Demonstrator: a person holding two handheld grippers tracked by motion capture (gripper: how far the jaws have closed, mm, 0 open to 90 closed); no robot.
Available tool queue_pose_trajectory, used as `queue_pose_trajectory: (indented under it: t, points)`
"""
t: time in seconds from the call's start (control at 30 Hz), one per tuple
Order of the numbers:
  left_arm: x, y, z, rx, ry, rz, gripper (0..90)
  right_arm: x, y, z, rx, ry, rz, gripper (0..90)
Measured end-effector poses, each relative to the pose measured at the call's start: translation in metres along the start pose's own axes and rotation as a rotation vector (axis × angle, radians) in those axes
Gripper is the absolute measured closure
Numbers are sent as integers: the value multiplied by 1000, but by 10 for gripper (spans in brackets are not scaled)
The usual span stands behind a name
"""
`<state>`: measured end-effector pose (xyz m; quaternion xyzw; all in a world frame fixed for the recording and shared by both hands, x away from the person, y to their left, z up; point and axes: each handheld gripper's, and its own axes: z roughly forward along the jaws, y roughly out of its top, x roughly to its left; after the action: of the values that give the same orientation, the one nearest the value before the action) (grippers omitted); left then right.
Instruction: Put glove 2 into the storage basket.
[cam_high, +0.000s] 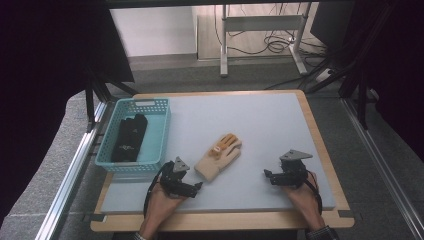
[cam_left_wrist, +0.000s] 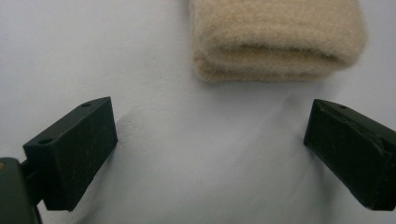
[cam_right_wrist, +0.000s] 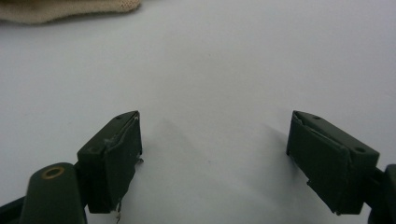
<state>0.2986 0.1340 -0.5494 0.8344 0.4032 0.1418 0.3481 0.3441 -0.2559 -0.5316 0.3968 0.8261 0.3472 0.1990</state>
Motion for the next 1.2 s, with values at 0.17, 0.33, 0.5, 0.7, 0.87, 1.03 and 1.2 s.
queue_pose_trajectory:
  t: [0.17, 0.33, 0.5, 0.7, 0.87, 1.03, 1.2]
  points:
    - [0, 0, -1, 2, 1, 3, 34, 0, 0, 0, 0, -2, 0, 174]
    - [1, 4, -7, 15, -5, -1, 56, 0, 0, 0, 0, -3, 0, 173]
    - [0, 14, -16, -25, -25, -13, 57, 0, 0, 0, 0, -3, 0, 173]
    - [-9, 41, -13, -34, -50, 22, 57, 0, 0, 0, -1, -3, 0, 173]
    - [-10, 67, -6, -35, -64, 32, 61, 0, 0, 0, -1, -3, 0, 173]
    - [-10, 90, 8, -16, -61, 43, 64, 0, 0, 0, 0, -2, 1, 173]
    - [-9, 105, 27, 27, -59, 51, 62, 0, 0, 0, 0, -2, 1, 173]
